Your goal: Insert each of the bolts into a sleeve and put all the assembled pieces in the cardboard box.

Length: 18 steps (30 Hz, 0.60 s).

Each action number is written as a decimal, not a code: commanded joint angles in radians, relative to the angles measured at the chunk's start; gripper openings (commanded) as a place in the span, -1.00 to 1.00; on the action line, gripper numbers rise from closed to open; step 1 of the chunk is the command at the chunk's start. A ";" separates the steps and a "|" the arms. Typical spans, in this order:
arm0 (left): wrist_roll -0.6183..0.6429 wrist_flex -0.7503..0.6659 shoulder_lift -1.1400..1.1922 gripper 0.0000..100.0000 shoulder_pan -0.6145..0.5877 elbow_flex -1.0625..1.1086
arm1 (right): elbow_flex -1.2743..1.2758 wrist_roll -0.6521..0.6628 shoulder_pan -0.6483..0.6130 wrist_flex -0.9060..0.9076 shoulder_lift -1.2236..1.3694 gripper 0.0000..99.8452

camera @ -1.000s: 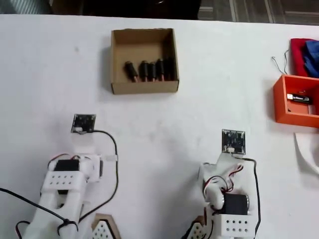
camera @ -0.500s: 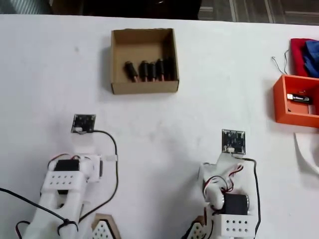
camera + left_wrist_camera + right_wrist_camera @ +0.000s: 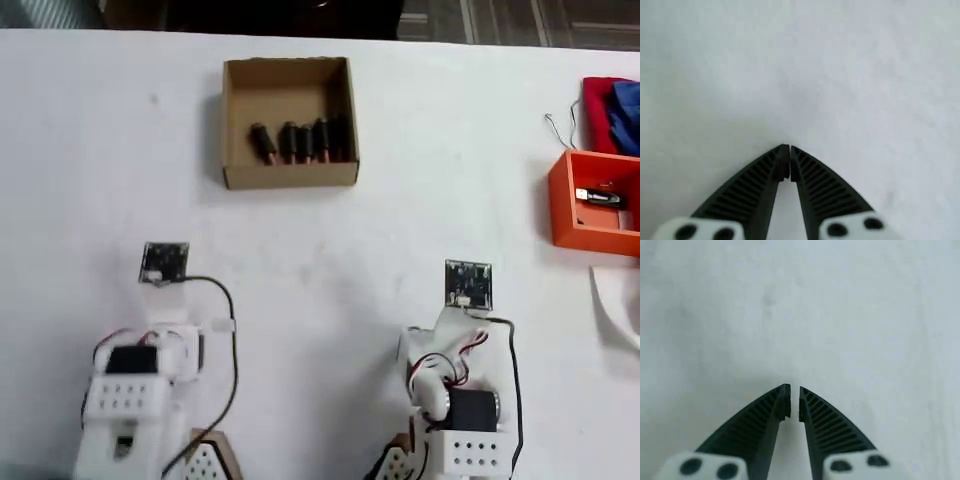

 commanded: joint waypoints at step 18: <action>0.003 0.227 -0.578 -0.94 -0.006 0.110 | 0.011 0.006 -0.007 0.005 -0.007 -0.96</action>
